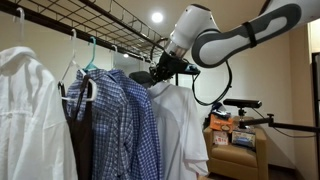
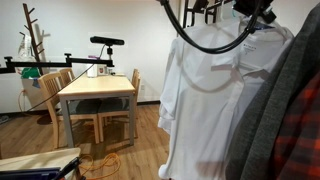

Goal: Pick the white shirt on the hang and move it to the right

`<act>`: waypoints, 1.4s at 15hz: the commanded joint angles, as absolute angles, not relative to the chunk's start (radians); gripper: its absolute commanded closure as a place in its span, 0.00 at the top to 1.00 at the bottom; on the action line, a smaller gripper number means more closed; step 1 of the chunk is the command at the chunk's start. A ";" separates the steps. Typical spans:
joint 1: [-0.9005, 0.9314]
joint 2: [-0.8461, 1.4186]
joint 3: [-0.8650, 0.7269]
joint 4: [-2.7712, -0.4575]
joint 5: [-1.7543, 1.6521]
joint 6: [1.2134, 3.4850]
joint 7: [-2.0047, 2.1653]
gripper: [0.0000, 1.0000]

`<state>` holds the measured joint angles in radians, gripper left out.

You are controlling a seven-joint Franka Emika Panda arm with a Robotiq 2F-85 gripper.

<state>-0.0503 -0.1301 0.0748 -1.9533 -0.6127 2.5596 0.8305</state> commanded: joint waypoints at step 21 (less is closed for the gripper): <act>-0.250 -0.410 -0.019 -2.492 -0.391 2.422 1.096 0.09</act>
